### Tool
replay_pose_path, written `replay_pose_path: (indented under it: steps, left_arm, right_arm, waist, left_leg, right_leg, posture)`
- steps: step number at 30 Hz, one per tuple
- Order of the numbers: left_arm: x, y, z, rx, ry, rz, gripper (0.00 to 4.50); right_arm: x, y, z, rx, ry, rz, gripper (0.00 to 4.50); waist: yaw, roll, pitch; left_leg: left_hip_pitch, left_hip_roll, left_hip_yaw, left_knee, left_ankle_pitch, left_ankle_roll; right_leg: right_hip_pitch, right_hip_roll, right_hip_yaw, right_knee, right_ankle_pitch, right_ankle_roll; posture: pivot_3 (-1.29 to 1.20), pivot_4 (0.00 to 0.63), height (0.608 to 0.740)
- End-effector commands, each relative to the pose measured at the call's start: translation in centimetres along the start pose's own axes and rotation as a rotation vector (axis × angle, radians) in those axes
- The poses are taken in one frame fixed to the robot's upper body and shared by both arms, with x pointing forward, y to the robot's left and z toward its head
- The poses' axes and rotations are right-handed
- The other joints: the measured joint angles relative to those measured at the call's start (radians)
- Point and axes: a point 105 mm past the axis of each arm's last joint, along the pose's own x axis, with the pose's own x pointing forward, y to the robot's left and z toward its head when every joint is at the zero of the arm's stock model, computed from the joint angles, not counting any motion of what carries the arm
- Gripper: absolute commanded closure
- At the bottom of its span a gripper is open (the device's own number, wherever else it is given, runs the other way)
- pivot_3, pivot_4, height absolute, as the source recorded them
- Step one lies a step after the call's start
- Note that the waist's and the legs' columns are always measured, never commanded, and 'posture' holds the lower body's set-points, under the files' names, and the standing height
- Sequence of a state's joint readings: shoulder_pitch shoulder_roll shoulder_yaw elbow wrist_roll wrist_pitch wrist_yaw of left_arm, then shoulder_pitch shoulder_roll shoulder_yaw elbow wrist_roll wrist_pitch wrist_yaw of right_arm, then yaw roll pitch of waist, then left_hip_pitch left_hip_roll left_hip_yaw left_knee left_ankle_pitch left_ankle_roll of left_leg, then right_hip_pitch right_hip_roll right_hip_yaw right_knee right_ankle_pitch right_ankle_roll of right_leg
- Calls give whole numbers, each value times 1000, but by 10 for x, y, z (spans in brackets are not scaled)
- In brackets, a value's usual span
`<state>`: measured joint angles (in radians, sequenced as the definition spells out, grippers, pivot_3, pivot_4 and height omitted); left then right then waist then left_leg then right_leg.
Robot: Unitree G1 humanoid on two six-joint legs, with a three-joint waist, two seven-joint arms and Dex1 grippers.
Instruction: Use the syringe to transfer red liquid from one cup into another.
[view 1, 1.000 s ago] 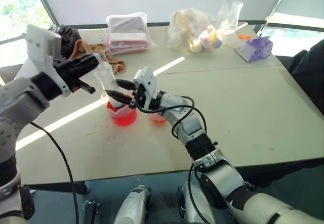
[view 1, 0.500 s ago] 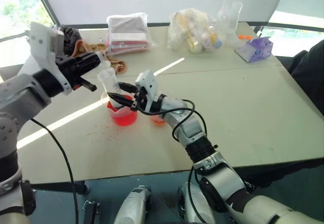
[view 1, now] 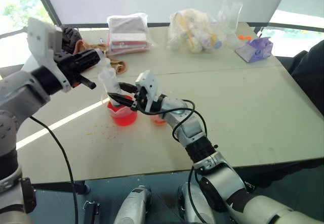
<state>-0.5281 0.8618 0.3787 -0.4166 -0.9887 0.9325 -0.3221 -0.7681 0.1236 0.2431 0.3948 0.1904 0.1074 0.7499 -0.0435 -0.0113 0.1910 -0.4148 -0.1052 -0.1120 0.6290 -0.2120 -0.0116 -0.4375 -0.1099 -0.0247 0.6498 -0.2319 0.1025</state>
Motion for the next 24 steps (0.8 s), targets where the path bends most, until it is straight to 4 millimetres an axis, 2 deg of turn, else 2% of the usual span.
replay_pose_path:
  steps: [1,8,15,24]
  left_arm:
    - [-8,-7,24,70,-104,-12,3501]
    - [-11,-11,19,66,-86,-32,1325]
    - [-18,-7,14,64,-67,-10,1325]
    - [-41,1,-8,63,31,14,1325]
  right_arm:
    - [12,10,9,11,-18,43,3058]
    - [15,9,28,-7,-61,50,3058]
    - [15,5,35,-33,-73,43,3058]
    - [10,-5,48,-78,-77,30,3058]
  waist:
    - [0,0,0]
    - [0,0,0]
    - [-1,0,0]
    - [-1,0,0]
  left_leg:
    - [0,0,0,0,0,0]
    - [0,0,0,0,0,0]
    - [0,0,0,0,0,0]
    - [0,1,0,-1,0,0]
  right_leg:
    - [0,0,0,0,0,0]
    - [0,0,0,0,0,0]
    - [0,0,0,0,0,0]
    - [-1,1,1,0,0,0]
  posture:
    - [0,150,734]
    - [0,150,734]
    - [0,150,734]
    - [0,150,734]
